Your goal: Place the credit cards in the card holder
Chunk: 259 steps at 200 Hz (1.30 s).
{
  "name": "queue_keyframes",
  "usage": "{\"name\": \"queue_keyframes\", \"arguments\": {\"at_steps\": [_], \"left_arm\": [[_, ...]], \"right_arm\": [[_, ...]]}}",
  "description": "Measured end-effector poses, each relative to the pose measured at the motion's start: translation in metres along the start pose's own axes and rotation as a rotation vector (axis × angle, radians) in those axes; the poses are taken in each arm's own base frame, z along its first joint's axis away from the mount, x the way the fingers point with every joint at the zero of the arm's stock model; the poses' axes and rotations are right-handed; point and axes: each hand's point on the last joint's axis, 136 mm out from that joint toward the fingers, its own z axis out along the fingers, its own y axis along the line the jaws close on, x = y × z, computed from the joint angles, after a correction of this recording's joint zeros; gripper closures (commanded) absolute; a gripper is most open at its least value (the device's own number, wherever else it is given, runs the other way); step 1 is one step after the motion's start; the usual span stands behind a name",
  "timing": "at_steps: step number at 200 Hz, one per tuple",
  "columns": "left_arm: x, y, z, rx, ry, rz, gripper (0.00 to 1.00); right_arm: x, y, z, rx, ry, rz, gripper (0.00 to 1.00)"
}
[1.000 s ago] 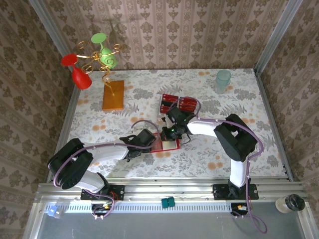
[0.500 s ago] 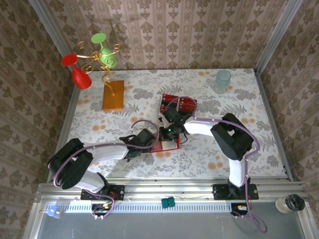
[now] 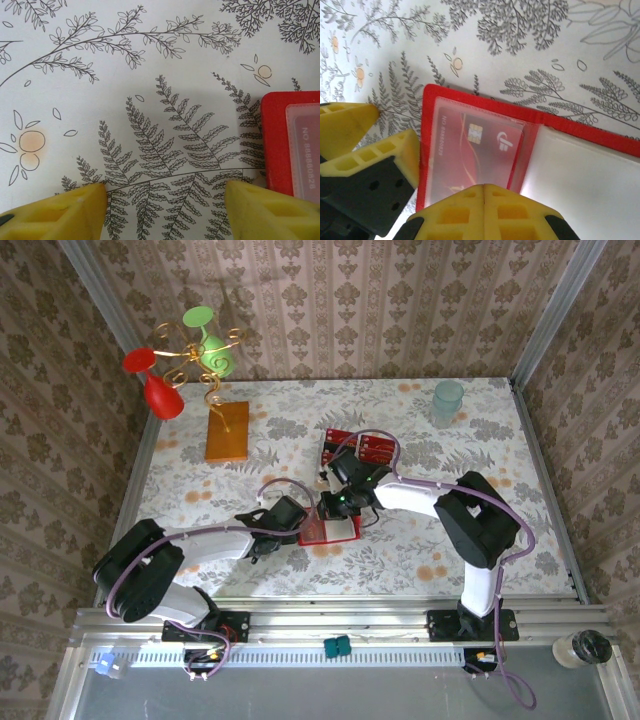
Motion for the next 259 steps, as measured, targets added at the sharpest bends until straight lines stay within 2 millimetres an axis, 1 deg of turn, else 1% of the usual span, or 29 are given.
{"name": "queue_keyframes", "arguments": {"at_steps": [19,41,78,139,155,170,179,185,195,205,228,244,259], "left_arm": [[0.0,0.0,0.0,0.0,0.0,0.0,0.35],[0.0,0.0,0.0,0.0,0.0,0.003,0.35],[0.0,0.0,0.0,0.0,0.0,0.007,0.35],[0.0,0.0,-0.001,-0.002,0.003,0.019,0.35],[-0.001,0.004,-0.003,-0.014,0.009,0.027,0.35],[-0.007,0.005,-0.01,-0.011,0.001,0.027,0.35],[-0.014,0.004,-0.016,-0.001,-0.012,0.02,0.35],[-0.019,0.002,-0.02,0.009,-0.023,0.015,0.35],[-0.029,-0.003,-0.029,0.03,-0.044,0.006,0.35],[-0.039,-0.009,-0.038,0.056,-0.07,-0.005,0.35],[-0.059,-0.025,-0.053,0.108,-0.106,-0.021,0.35],[-0.069,-0.036,-0.061,0.142,-0.121,-0.027,0.35],[-0.072,-0.048,-0.066,0.174,-0.124,-0.021,0.35]], "right_arm": [[0.006,-0.004,0.003,0.008,0.014,0.006,1.0],[0.008,-0.006,0.005,0.012,0.022,0.01,1.0],[0.016,-0.008,0.016,0.02,0.049,0.01,1.0],[0.015,-0.006,0.018,0.018,0.05,0.016,1.0],[0.015,-0.005,0.016,0.018,0.049,0.016,1.0],[0.012,-0.005,0.011,0.018,0.042,0.02,1.0],[0.009,-0.004,0.005,0.015,0.032,0.021,1.0],[0.007,-0.003,-0.001,0.013,0.022,0.023,0.98],[0.0,-0.002,-0.01,0.007,0.0,0.026,0.91],[-0.008,-0.004,-0.021,0.005,-0.027,0.028,0.89],[-0.025,-0.016,-0.041,0.016,-0.081,0.045,0.89],[-0.031,-0.027,-0.047,0.028,-0.097,0.06,0.88],[-0.033,-0.039,-0.05,0.049,-0.098,0.077,0.87]]}}
